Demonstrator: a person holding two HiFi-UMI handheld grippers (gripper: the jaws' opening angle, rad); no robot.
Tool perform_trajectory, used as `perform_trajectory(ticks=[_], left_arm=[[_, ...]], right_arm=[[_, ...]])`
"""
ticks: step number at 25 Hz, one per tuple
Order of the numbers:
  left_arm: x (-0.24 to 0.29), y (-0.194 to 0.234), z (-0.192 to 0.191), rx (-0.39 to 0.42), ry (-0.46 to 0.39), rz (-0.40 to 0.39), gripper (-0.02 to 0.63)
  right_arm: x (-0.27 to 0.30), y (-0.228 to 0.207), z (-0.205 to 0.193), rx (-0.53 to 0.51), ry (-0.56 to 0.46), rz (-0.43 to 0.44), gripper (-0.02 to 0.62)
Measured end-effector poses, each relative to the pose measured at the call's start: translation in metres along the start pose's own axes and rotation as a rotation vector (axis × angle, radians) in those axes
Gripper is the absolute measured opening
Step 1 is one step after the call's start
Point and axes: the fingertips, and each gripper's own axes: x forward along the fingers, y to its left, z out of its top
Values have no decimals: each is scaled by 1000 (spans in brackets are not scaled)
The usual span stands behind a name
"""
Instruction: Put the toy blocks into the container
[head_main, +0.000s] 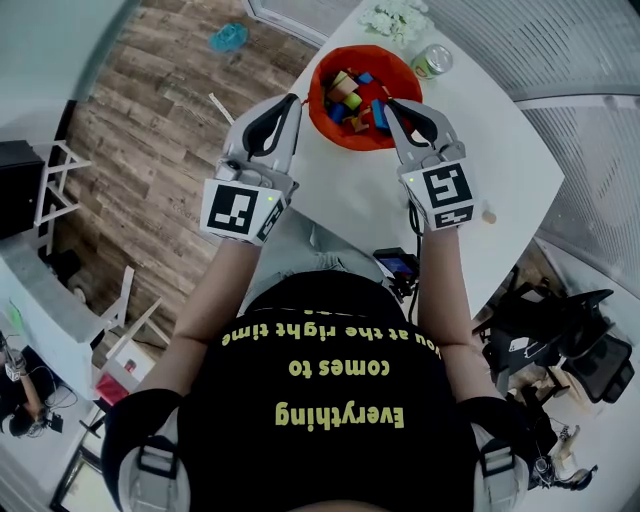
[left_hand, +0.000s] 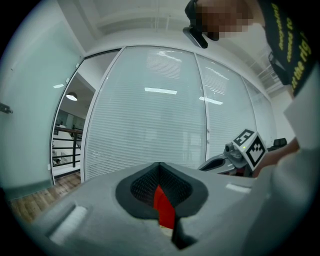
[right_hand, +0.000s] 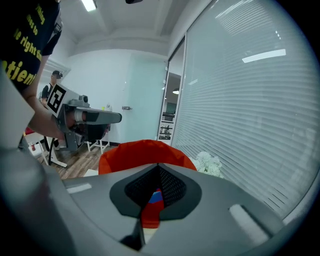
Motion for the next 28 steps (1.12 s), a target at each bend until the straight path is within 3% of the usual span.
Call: perform_trajectory(ticks=[7, 17, 28], left_arm=[[4, -3, 9, 16, -12, -20, -3], [15, -16, 34, 48, -45, -83, -3], [34, -50, 57, 72, -86, -208, -3]], right_arm=[[-25, -19, 8, 47, -71, -92, 8], [-91, -49, 44, 74, -251, -297, 8], [-162, -64, 47, 117, -306, -470, 6]])
